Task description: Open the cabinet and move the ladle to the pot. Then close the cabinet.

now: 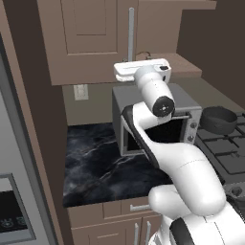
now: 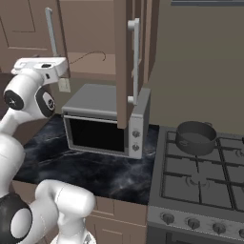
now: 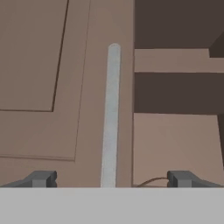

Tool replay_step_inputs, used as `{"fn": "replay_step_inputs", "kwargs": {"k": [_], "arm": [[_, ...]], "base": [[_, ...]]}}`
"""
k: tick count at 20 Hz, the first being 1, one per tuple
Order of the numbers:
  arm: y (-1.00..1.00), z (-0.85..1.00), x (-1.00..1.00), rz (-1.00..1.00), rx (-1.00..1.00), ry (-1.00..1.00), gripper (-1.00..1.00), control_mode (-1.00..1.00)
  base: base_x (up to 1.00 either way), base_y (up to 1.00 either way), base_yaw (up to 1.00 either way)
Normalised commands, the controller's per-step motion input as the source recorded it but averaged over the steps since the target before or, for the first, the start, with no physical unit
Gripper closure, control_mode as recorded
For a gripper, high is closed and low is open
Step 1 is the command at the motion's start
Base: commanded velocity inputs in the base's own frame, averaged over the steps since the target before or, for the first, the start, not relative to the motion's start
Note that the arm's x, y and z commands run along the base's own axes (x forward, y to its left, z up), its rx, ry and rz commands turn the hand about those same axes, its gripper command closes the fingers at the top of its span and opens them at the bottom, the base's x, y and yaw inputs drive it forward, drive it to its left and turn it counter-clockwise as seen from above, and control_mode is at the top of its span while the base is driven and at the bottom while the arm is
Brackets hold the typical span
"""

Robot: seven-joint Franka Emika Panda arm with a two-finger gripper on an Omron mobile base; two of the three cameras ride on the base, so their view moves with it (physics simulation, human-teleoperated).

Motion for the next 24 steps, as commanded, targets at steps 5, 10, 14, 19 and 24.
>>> {"fn": "replay_step_inputs", "kwargs": {"k": [5, 10, 14, 19, 24], "arm": [[0.02, -0.11, 0.46, 0.00, 0.00, 0.00, -1.00, -1.00], [0.07, -0.12, 0.45, 0.00, 0.00, 0.00, -1.00, -1.00], [0.09, -0.10, 0.47, 0.00, 0.00, -0.03, -1.00, -1.00], [0.03, -0.08, 0.46, 0.00, 0.00, -0.02, -1.00, -1.00], [0.05, -0.04, 0.44, 0.00, 0.00, -0.01, 1.00, -1.00]], "base": [[0.00, 0.00, 0.00], [0.00, 0.00, 0.00], [0.00, 0.00, 0.00], [0.00, 0.00, 0.00], [0.00, 0.00, 0.00]]}}
